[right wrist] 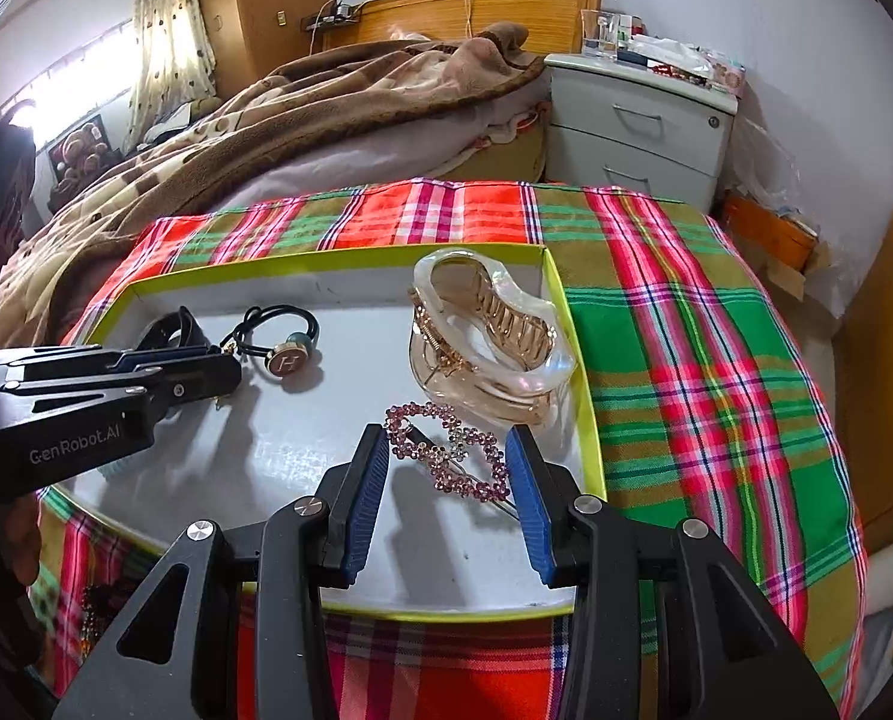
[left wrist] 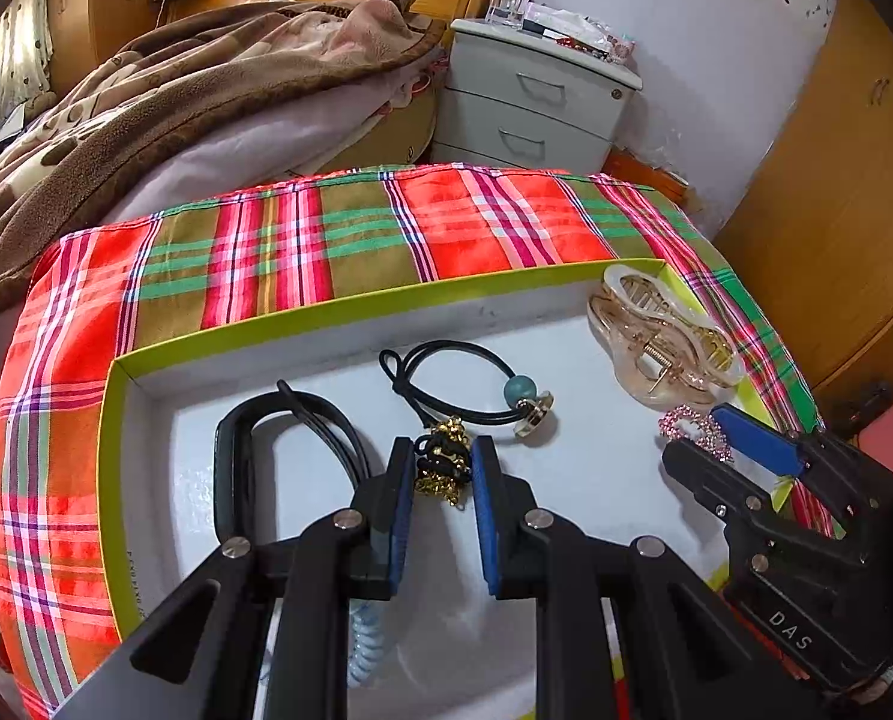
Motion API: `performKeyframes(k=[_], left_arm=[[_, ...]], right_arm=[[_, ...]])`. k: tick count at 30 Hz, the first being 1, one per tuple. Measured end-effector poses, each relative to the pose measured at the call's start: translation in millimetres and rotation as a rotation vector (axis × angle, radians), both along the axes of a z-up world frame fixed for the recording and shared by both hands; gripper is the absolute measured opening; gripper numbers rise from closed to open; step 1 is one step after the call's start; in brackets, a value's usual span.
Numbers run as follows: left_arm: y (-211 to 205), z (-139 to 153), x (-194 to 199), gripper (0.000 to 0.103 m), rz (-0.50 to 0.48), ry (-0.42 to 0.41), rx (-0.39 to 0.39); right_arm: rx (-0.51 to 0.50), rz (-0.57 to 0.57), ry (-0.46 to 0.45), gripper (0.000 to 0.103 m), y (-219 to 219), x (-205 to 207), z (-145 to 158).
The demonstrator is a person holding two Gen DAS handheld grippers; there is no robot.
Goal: Organize jewelry
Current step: 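Lower and open the left tool in the box while the right tool releases the clip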
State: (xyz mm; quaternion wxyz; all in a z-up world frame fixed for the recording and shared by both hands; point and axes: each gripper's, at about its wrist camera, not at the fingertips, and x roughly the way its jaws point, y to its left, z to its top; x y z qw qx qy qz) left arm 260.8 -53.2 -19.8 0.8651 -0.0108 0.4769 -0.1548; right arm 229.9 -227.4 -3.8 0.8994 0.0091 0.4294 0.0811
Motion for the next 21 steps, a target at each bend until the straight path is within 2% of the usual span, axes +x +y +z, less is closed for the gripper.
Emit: performKeyframes(k=[17, 21], left_arm=[[-3.7, -0.5, 0.2, 0.021, 0.008, -0.004, 0.023], [-4.0, 0.3, -1.3, 0.029, 0.005, -0.006, 0.018]], right_arm=[[-0.017, -0.005, -0.001, 0.042, 2.2, -0.4, -0.5], [-0.016, -0.003, -0.001, 0.042, 1.3, -0.6, -0.7]])
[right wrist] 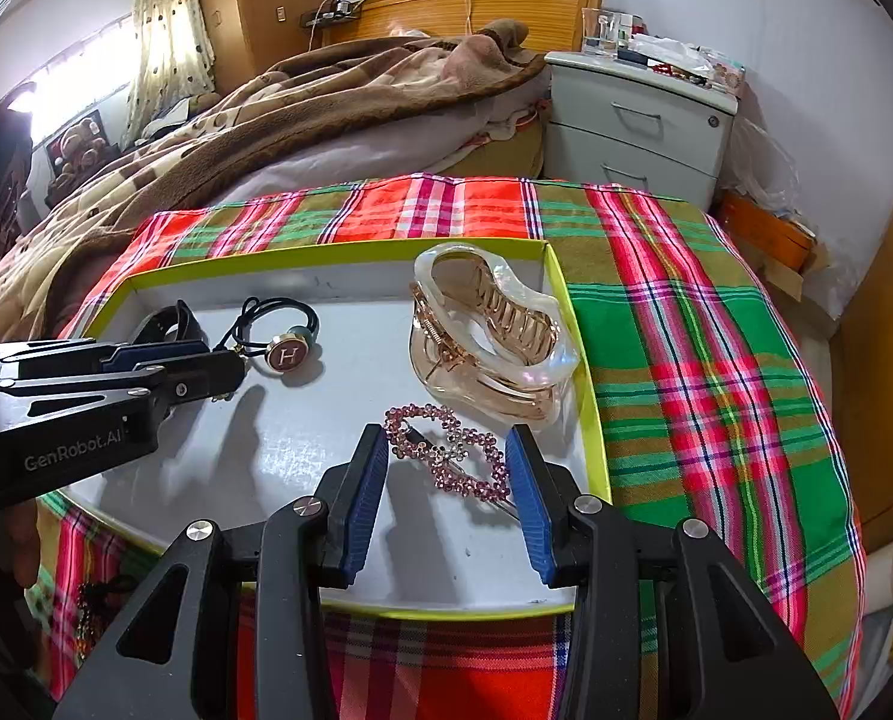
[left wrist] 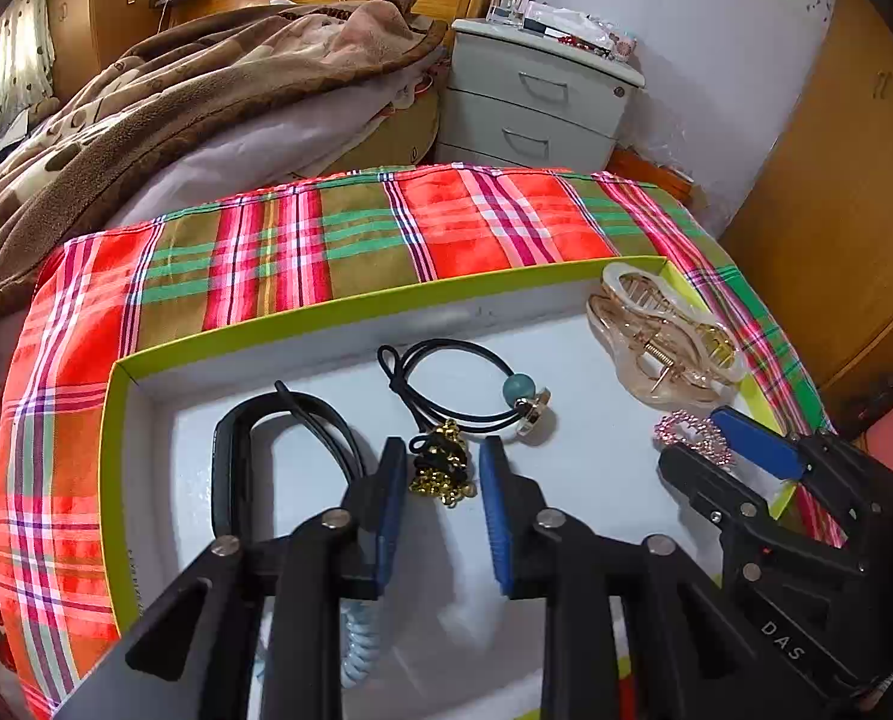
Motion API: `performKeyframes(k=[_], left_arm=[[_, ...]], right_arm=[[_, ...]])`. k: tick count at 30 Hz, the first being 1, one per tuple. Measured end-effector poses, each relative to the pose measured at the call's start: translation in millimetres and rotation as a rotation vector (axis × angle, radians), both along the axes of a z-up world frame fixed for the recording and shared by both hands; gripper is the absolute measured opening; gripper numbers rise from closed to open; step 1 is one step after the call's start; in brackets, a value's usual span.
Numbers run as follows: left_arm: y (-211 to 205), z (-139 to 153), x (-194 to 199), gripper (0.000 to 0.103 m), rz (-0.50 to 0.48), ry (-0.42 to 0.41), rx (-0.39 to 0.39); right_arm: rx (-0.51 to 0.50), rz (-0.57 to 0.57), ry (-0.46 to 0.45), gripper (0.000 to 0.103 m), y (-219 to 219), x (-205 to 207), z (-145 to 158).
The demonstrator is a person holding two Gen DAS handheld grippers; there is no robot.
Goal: Organize jewelry
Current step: 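Lower and open the left tool in the box while the right tool releases the clip, then withdraw both open tools from the box back to the jewelry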
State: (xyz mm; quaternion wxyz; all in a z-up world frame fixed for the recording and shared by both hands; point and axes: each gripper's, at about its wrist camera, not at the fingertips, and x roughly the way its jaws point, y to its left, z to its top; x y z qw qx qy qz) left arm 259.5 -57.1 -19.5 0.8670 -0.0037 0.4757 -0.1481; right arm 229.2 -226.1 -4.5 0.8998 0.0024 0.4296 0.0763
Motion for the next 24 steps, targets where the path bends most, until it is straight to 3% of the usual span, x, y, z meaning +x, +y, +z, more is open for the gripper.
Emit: performKeyframes(k=[5, 24], left_arm=[[0, 1, 0, 0.035, 0.004, -0.002, 0.003], [6, 26, -26, 0.045, 0.021, -0.059, 0.008]], right_arm=[[0.002, -0.002, 0.0, 0.042, -1, 0, 0], [0.079, -0.049, -0.03, 0.047, -10, -18, 14]])
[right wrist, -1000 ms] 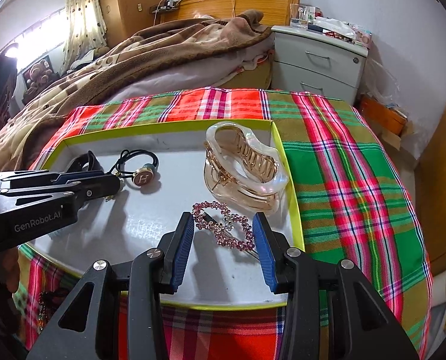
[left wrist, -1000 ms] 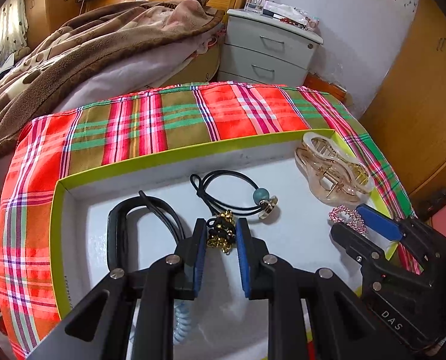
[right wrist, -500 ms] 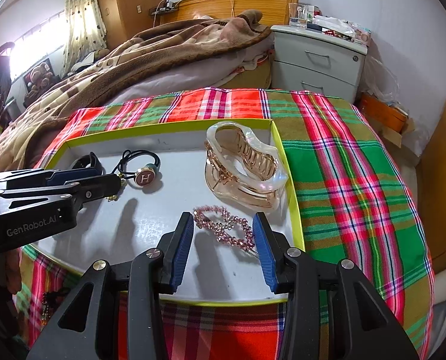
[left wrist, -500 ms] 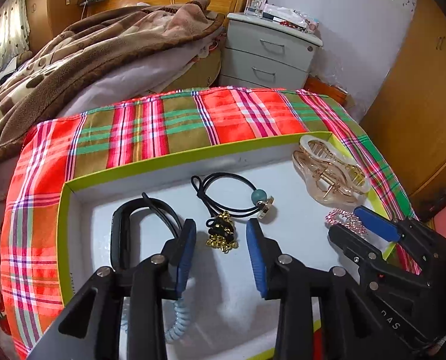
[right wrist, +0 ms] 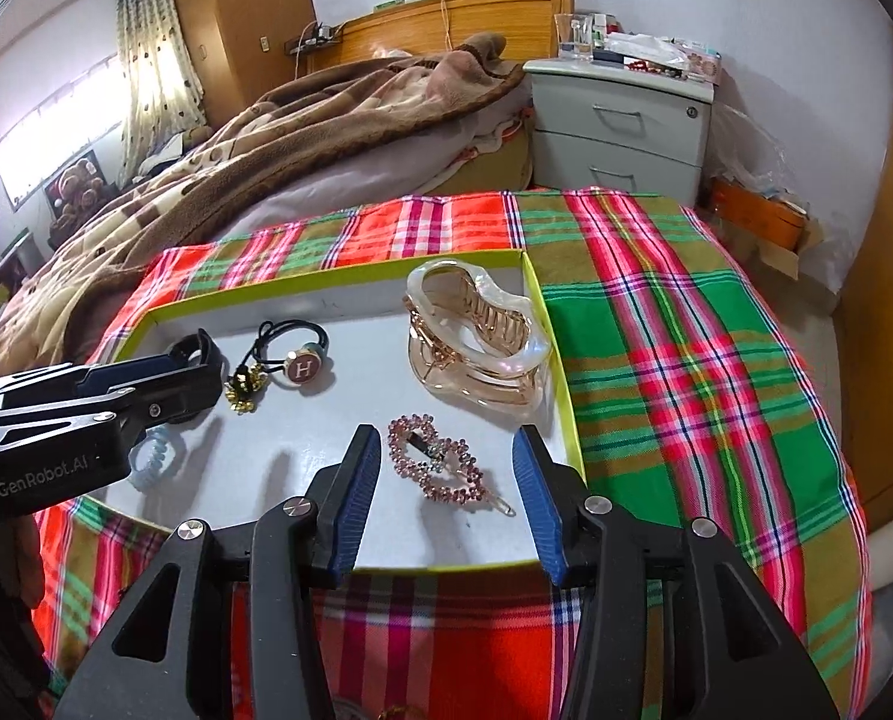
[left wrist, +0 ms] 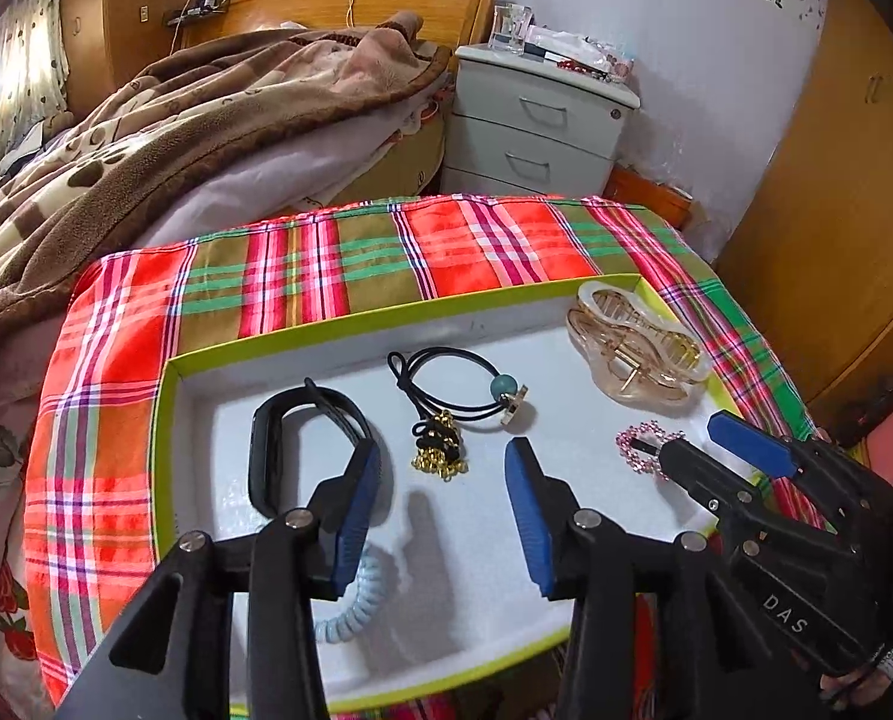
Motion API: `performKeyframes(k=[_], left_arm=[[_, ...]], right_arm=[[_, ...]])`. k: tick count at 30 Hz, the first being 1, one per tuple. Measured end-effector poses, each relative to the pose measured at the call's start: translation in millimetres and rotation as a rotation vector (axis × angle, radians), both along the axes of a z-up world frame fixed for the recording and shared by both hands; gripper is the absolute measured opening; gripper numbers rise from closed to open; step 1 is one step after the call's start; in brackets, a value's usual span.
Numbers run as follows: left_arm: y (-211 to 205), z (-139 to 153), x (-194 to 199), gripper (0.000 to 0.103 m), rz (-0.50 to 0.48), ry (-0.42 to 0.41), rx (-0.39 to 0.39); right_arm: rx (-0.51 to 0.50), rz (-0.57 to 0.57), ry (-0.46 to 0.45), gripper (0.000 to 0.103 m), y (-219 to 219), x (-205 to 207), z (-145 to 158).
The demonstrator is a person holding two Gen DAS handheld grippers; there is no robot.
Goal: Organize jewelry
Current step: 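Withdraw both open tools from the box back to the jewelry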
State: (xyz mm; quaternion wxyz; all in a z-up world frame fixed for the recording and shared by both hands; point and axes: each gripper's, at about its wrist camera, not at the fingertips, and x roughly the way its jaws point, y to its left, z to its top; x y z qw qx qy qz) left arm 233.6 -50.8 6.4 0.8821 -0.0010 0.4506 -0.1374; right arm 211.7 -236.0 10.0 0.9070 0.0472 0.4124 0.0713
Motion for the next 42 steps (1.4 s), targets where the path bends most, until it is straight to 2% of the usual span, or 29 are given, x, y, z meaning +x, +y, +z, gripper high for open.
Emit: performKeyframes(k=[11, 21, 33, 37, 42], left_arm=[[13, 20, -37, 0.046, 0.006, -0.058, -0.027], [40, 20, -81, 0.047, 0.024, -0.072, -0.075], [61, -1, -115, 0.047, 0.035, -0.032, -0.104], [67, -6, -121, 0.047, 0.045, -0.028, -0.102], [66, -8, -123, 0.047, 0.046, -0.024, -0.107]], right_arm=[[0.039, -0.009, -0.062, 0.047, -2, -32, 20], [0.057, -0.007, -0.075, 0.048, -7, -74, 22], [0.046, -0.007, -0.012, 0.048, -9, -114, 0], [0.005, -0.056, 0.014, 0.048, -20, -113, -10], [-0.032, 0.002, 0.05, 0.048, -17, -102, -19]])
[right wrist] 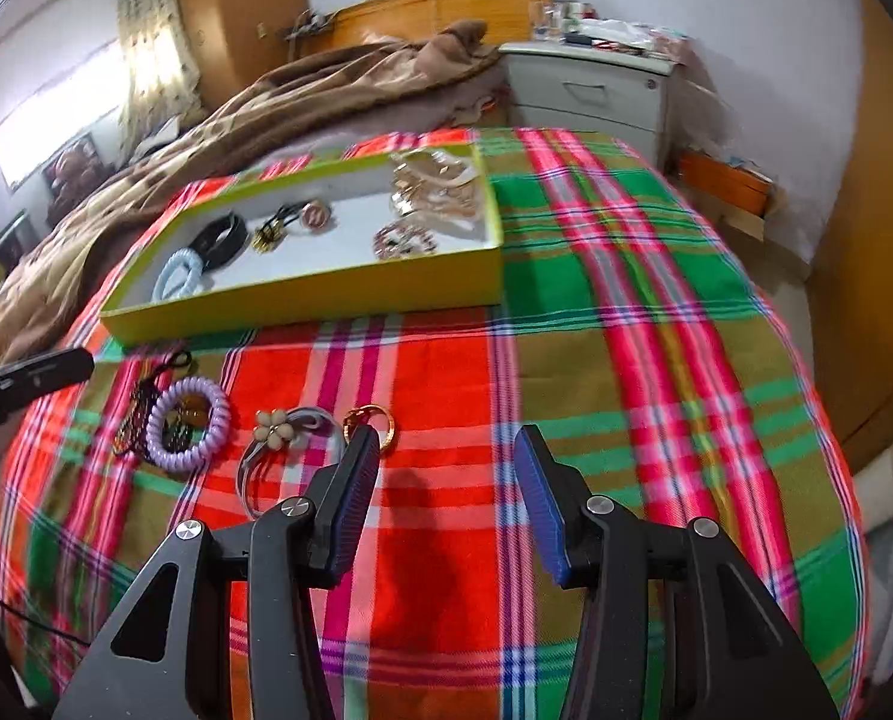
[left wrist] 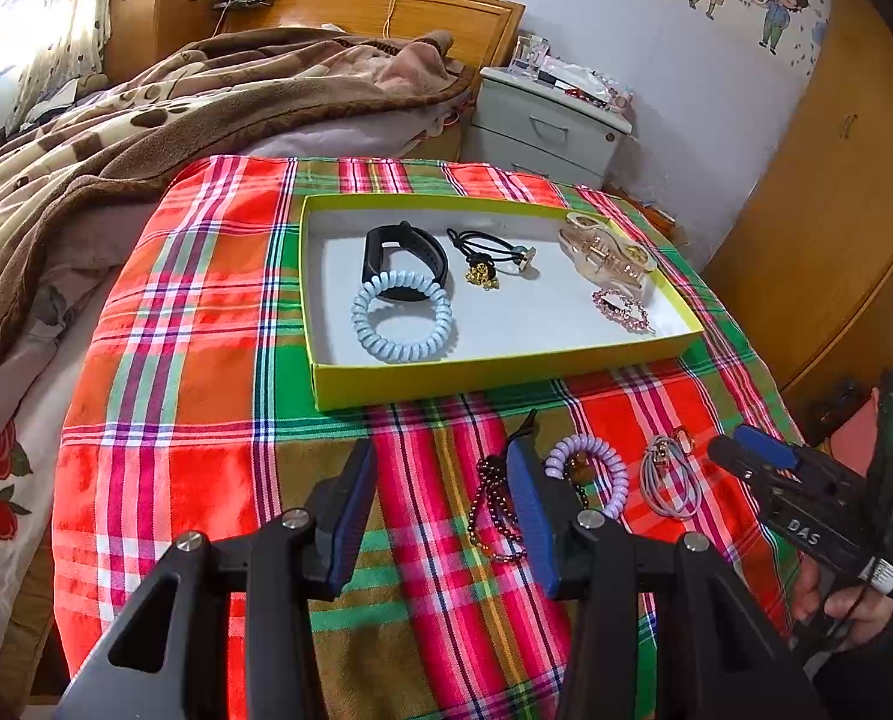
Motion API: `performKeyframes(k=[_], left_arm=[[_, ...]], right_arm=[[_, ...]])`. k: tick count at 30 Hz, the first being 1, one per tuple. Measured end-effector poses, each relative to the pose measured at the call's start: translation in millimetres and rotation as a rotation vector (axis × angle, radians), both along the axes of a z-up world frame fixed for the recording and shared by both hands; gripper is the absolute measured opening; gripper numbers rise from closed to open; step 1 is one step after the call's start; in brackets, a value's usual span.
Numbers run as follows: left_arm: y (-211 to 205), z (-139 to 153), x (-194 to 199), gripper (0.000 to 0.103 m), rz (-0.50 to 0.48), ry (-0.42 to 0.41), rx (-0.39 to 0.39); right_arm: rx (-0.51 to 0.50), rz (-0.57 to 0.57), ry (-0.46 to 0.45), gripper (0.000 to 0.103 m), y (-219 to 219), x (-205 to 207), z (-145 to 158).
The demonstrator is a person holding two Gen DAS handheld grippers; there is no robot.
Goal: Organize jewelry
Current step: 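Withdraw both open tools from the box back to the jewelry, then grasp the gold ring with the right tool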
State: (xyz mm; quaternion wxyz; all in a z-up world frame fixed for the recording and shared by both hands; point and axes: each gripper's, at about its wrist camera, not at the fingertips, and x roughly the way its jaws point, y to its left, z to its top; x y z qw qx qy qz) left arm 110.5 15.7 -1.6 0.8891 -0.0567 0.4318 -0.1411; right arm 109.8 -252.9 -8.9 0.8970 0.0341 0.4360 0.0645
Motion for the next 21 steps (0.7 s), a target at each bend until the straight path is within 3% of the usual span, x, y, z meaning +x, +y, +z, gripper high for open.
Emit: performKeyframes(k=[10, 16, 19, 21], left_arm=[[-4, -2, -1, 0.047, -0.007, 0.011, 0.005], [-5, -3, 0, 0.047, -0.008, 0.016, 0.005], [-4, -3, 0, 0.047, -0.005, 0.017, 0.007], [-3, -3, 0, 0.047, -0.001, 0.019, 0.008]], right_arm=[[-0.063, 0.125, 0.012, 0.048, 26, 11, -4], [-0.061, 0.13, 0.012, 0.047, 24, 14, -4], [-0.044, 0.107, 0.009, 0.036, 18, 15, -3], [-0.024, 0.103, 0.011, 0.035, 16, 16, -3]])
